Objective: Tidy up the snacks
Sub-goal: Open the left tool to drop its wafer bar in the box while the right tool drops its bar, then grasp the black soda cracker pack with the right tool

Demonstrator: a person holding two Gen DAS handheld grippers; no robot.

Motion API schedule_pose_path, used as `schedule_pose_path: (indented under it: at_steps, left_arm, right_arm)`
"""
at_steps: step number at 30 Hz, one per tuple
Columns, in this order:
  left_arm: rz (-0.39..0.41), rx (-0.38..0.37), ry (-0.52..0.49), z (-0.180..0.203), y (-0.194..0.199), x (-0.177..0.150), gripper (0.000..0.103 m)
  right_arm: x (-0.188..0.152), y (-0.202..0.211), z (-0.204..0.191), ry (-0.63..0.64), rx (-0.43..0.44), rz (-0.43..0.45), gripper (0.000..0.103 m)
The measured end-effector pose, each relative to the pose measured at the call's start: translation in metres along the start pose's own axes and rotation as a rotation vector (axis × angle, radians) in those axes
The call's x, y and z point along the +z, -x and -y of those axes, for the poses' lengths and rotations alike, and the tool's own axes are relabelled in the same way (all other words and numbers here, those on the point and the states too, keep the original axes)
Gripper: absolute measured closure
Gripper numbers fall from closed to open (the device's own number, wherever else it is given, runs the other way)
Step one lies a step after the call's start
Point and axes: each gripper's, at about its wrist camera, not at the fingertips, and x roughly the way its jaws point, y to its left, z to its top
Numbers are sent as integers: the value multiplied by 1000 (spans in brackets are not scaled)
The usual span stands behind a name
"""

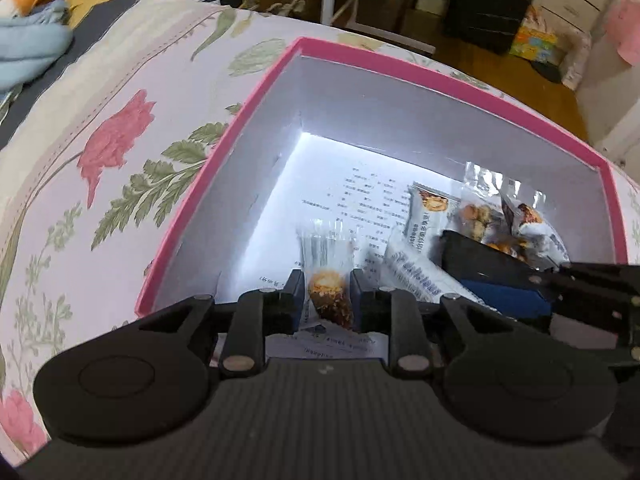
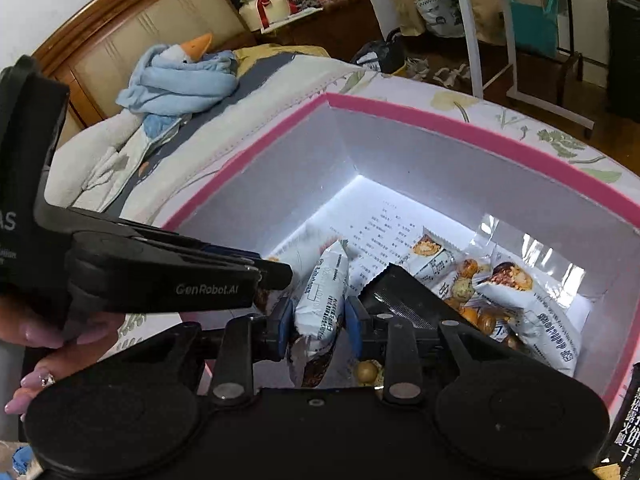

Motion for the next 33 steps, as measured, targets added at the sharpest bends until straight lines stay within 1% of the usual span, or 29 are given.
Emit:
schedule_pose_path:
  at_steps: [1, 2, 4, 8, 11, 14, 17, 22, 24, 27, 29, 33]
  left_arm:
    - [13, 0, -7, 0, 3, -2, 74]
    - [27, 3, -12, 0, 7, -3, 67]
    - [62, 5, -23, 0, 19, -6, 62]
    - [91, -25, -39, 2, 45, -9, 62]
    - [105, -46, -67, 8, 66, -13, 62]
    - [105, -74, -107, 20, 87, -20, 62]
    - [101, -127, -153, 34, 104, -27, 61]
    - [93, -224, -225, 70, 125, -44, 59]
    - [78, -258, -243, 87, 126, -52, 59]
    - [43, -316, -258, 113, 121, -66, 59]
    - [18, -354, -270, 130, 115, -77, 59]
    - [-24, -389, -258, 163, 92, -98, 60]
  right_arm:
    - [-1, 3, -1, 3, -8, 8, 63]
    - [-2, 10, -1, 5, -20, 18, 61]
    - [-2, 24, 1, -1, -25, 41, 60]
    - [-6, 67, 8, -56, -34, 102, 60]
    - [-14, 100, 14, -100, -76, 135, 57]
    - [-26, 133, 22, -130, -125, 139, 56]
    - [-39, 159, 32, -148, -183, 132, 55]
    - [-60, 200, 60, -180, -257, 139, 55]
    - [-70, 207, 73, -197, -280, 137, 55]
    - [-84, 208, 92, -222, -282, 139, 55]
    - [-92, 203, 104, -225, -279, 148, 54]
    - [-110, 181, 130, -236, -277, 150, 55]
